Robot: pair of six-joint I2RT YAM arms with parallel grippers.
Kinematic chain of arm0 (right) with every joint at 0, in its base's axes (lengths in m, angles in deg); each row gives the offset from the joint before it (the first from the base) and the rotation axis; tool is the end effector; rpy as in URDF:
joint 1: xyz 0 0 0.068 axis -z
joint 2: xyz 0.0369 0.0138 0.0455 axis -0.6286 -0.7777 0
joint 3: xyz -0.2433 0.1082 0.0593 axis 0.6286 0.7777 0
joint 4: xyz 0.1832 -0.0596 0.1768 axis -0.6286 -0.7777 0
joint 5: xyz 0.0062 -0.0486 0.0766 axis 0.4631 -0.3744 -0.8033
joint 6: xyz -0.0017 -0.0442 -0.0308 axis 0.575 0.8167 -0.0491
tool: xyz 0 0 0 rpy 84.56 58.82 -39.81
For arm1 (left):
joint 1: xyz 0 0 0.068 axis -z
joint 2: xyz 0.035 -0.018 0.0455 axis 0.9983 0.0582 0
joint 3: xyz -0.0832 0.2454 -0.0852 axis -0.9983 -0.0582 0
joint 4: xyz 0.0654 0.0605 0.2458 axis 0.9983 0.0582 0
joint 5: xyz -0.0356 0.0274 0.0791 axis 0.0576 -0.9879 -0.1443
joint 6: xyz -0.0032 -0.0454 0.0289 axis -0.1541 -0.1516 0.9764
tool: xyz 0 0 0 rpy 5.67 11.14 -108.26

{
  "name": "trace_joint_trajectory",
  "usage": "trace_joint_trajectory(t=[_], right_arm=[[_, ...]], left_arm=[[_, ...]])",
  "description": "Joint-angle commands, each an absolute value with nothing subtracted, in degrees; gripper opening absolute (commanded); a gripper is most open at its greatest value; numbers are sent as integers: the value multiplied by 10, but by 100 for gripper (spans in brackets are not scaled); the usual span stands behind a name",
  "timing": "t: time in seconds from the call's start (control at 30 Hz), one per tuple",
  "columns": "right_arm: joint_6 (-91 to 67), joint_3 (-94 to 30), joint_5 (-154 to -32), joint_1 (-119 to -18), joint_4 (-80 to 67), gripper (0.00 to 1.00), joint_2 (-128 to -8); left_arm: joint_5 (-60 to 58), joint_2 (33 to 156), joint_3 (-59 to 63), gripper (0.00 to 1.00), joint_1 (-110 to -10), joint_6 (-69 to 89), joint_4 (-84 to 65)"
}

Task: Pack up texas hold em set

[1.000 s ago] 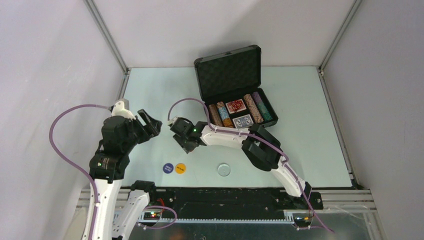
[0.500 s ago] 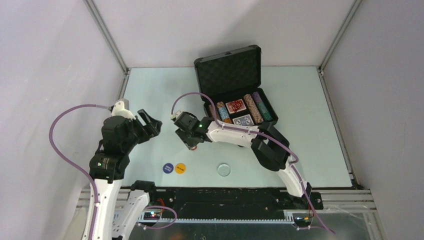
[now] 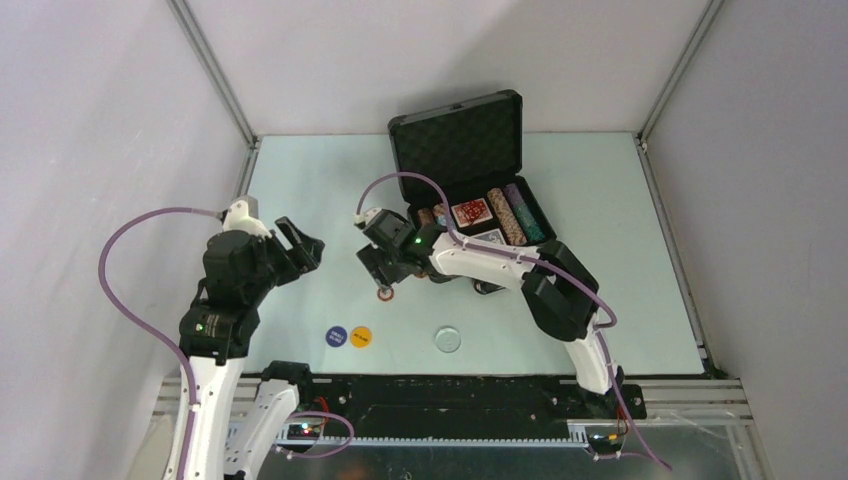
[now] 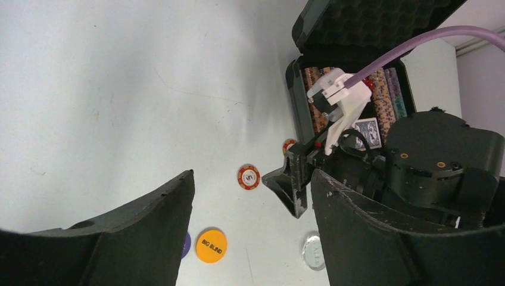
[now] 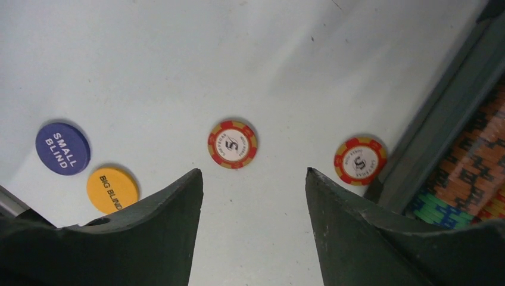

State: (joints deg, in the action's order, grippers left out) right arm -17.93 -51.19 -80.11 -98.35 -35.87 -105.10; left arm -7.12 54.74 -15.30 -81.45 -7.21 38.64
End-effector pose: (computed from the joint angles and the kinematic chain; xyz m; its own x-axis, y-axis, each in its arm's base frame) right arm 0.2362 0.3932 0.2174 -0.5781 -0.5530 -0.6000 -0.7216 0.6898 0.0595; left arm 0.1150 -0.0120 0.3557 -0.4566 -0.4399 -0.7733 -0.1067 0.8900 -0.4432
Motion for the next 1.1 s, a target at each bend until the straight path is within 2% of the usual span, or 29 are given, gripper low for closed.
trace_joint_trajectory(t=[0.0,0.27,0.5,0.87,1.07], right_arm=[[-187,-552,-833,-994,-354,69,-1086],[-195,-596,-835,-1002,-373,72,-1152],[-192,-590,-813,-1004,-385,69,-1168],[-181,-593,-788,-1005,-415,59,-1171],[-176,-597,-782,-1007,-421,48,-1179]], left_arm=[[-58,545,-159,77,-819,-82,367],[-57,543,-159,77,-819,-80,367],[-58,543,-160,77,-819,-80,367],[-55,544,-156,77,-819,-80,367],[-54,545,-156,77,-819,-79,367]])
